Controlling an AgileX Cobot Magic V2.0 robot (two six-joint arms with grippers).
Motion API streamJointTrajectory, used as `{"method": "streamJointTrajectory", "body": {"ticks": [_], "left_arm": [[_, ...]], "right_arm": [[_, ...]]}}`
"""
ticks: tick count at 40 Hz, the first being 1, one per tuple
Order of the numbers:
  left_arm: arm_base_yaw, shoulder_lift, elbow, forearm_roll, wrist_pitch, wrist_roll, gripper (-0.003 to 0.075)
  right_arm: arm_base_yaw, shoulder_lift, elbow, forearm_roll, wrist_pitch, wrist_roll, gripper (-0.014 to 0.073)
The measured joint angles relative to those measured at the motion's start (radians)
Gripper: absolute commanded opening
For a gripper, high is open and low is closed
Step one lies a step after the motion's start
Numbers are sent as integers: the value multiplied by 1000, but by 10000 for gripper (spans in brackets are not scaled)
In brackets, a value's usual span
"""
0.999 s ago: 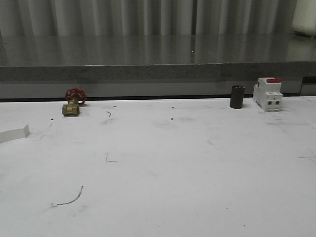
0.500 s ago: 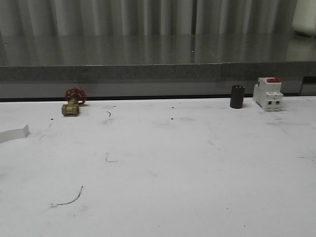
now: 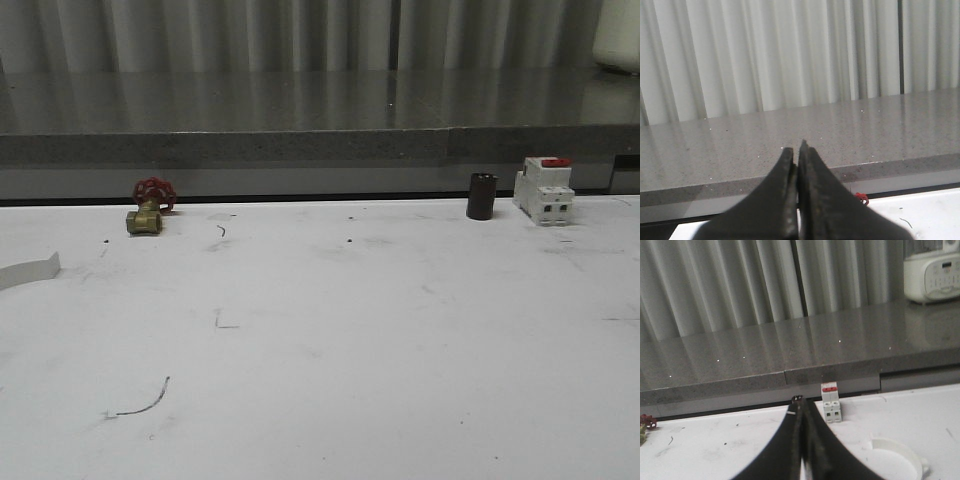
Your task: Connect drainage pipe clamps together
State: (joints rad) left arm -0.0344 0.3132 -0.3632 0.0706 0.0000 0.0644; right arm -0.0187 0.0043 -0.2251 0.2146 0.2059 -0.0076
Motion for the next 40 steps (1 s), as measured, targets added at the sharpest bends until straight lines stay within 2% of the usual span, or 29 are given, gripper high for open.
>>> {"method": "streamJointTrajectory", "body": {"ticks": [8, 14, 21, 40], "left_arm": [[0, 164, -87, 4, 52, 0, -20], [0, 194, -93, 4, 61, 0, -20], [0, 195, -94, 4, 61, 0, -20], [0, 195, -94, 4, 62, 0, -14]], "right_arm": [[0, 175, -206, -55, 158, -9, -121], [0, 317, -302, -62, 236, -74, -121], [0, 388, -326, -65, 253, -94, -121], [0, 392, -326, -65, 257, -97, -121]]}}
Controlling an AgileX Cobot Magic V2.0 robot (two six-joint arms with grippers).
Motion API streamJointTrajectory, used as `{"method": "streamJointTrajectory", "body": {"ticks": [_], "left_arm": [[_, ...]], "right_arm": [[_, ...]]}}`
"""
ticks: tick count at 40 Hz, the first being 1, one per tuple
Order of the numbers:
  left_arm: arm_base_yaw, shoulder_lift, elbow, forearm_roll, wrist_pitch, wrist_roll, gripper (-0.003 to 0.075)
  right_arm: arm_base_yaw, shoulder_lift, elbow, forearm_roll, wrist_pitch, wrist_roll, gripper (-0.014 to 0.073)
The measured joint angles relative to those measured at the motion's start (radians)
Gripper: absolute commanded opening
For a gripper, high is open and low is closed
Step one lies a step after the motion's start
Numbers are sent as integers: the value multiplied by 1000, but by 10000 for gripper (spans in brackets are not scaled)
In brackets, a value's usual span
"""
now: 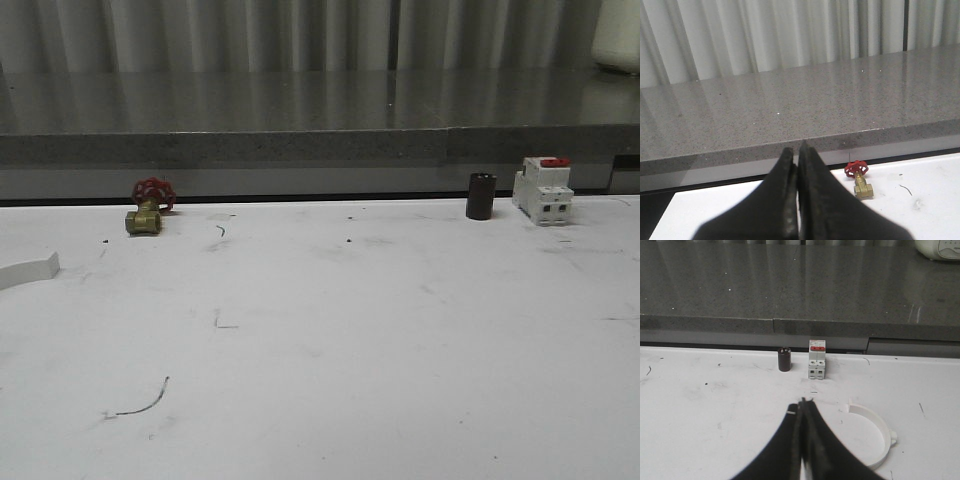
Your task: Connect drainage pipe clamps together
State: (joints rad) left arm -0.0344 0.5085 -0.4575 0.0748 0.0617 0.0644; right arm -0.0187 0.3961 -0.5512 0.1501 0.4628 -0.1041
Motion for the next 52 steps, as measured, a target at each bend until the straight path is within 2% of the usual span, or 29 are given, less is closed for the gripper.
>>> {"method": "streamJointTrajectory", "body": {"ticks": [2, 5, 11, 13, 15, 21, 26, 37, 47, 52], "left_arm": [[0, 0, 0, 0, 0, 0, 18], [0, 0, 0, 0, 0, 0, 134], [0, 0, 0, 0, 0, 0, 469], [0, 0, 0, 0, 0, 0, 539], [0, 0, 0, 0, 0, 0, 574], [0, 6, 0, -32, 6, 0, 575], [0, 62, -28, -64, 76, 0, 575], [2, 421, -271, -75, 349, -32, 575], [85, 730, -461, -75, 525, -53, 575], [93, 875, -531, -75, 617, -46, 573]], "right_arm": [[0, 0, 0, 0, 0, 0, -121], [0, 0, 0, 0, 0, 0, -121], [0, 0, 0, 0, 2, 0, -121], [0, 0, 0, 0, 2, 0, -121], [0, 0, 0, 0, 2, 0, -121], [0, 0, 0, 0, 2, 0, -121], [0, 0, 0, 0, 2, 0, -121], [0, 0, 0, 0, 2, 0, -121], [0, 0, 0, 0, 2, 0, -121], [0, 0, 0, 0, 2, 0, -121]]}}
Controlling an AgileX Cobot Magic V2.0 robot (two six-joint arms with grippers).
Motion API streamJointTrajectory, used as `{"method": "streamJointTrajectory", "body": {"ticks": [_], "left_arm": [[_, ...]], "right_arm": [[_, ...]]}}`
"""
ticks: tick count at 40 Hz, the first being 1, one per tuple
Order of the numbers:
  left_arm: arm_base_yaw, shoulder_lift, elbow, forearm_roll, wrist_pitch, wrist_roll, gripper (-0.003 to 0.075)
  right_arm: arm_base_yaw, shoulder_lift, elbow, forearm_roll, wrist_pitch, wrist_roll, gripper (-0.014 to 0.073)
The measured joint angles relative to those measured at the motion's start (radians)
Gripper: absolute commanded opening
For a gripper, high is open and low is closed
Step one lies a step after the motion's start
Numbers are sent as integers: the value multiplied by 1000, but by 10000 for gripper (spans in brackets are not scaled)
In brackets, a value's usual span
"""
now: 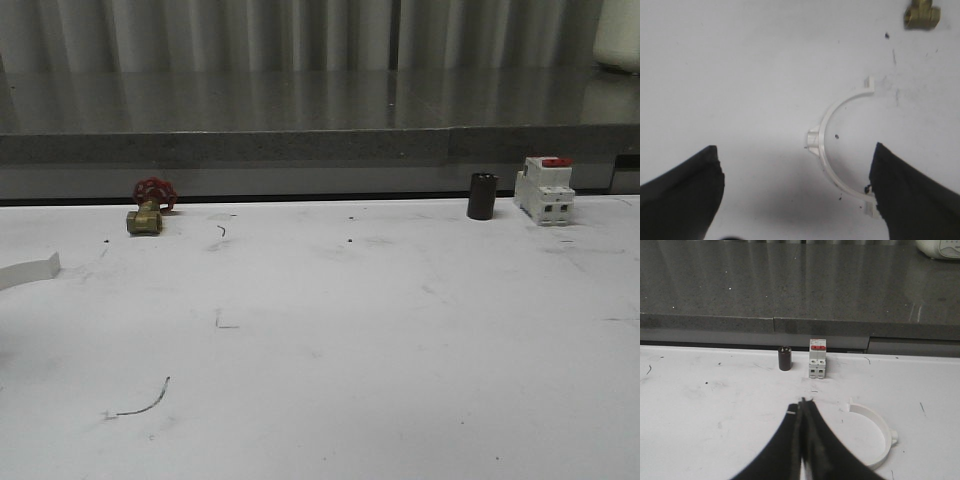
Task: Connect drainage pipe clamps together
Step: 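Lower the left gripper and grasp the half-ring clamp by its tab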
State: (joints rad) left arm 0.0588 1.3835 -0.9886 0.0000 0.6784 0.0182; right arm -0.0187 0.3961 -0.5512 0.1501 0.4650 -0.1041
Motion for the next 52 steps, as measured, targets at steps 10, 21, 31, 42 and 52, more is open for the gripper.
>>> {"method": "streamJointTrajectory", "body": {"ticks": [10, 21, 31, 42, 52], "left_arm": [[-13, 250, -95, -7, 77, 14, 573], [-13, 422, -139, -40, 86, 50, 511], [-13, 477, -141, -58, 50, 67, 412], [-13, 481, -141, -86, 44, 105, 150], [-13, 481, -153, -104, 56, 119, 20]], "right_arm": [[0, 0, 0, 0, 0, 0, -121], [0, 0, 0, 0, 2, 0, -121], [0, 0, 0, 0, 2, 0, -121], [0, 0, 0, 0, 2, 0, -121], [0, 0, 0, 0, 2, 0, -121]]}}
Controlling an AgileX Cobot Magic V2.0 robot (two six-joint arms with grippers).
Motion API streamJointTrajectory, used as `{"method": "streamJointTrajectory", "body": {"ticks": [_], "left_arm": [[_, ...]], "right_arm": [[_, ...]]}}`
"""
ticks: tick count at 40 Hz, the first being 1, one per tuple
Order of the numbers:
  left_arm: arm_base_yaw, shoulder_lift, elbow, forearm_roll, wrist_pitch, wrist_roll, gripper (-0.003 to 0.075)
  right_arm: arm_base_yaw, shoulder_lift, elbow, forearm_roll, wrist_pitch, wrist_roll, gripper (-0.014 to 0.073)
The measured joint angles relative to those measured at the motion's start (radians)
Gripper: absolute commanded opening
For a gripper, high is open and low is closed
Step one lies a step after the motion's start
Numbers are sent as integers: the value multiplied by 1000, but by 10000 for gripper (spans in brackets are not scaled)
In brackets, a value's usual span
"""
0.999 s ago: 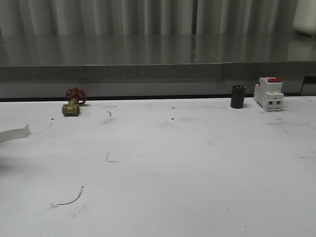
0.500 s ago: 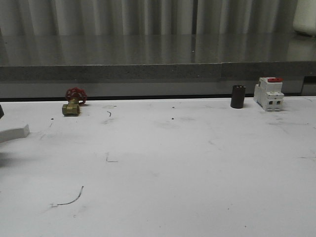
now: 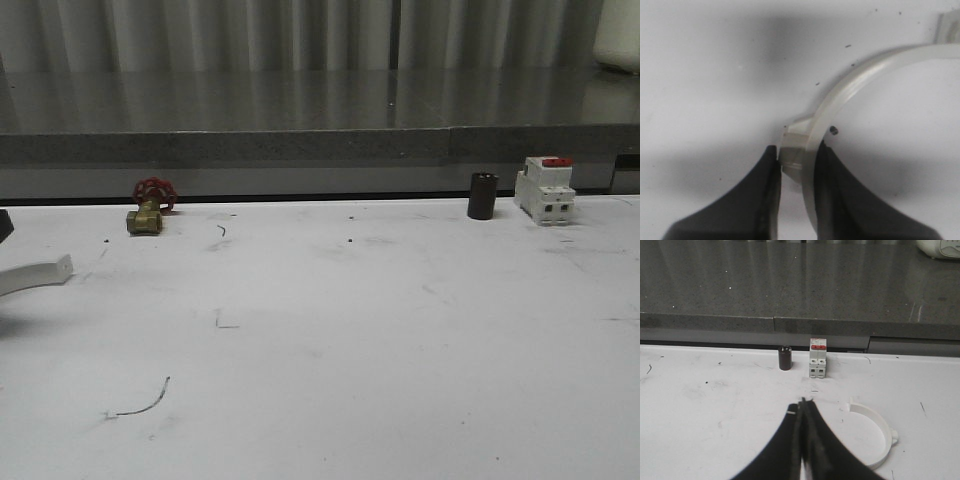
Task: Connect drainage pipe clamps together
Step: 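Lower the left gripper and grasp the half-ring clamp by its tab, then carry the half-ring toward the table center and set it down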
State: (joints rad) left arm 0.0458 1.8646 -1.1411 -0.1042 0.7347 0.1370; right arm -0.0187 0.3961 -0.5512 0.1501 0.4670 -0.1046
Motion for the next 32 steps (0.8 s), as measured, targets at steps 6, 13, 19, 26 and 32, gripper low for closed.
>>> {"method": "streamJointTrajectory", "body": {"ticks": [6, 13, 19, 26, 32], "left_arm": [[-11, 0, -62, -25, 73, 0, 20], [-98, 0, -170, -53, 182, -53, 21], [-213, 0, -224, -56, 215, -200, 23], [-367, 18, -264, -56, 160, -345, 23], [-456, 81, -280, -38, 130, -489, 23]], "right_arm": [[0, 0, 0, 0, 0, 0, -121], [0, 0, 0, 0, 0, 0, -121], [0, 0, 0, 0, 0, 0, -121], [0, 0, 0, 0, 0, 0, -121], [0, 0, 0, 0, 0, 0, -121]]}}
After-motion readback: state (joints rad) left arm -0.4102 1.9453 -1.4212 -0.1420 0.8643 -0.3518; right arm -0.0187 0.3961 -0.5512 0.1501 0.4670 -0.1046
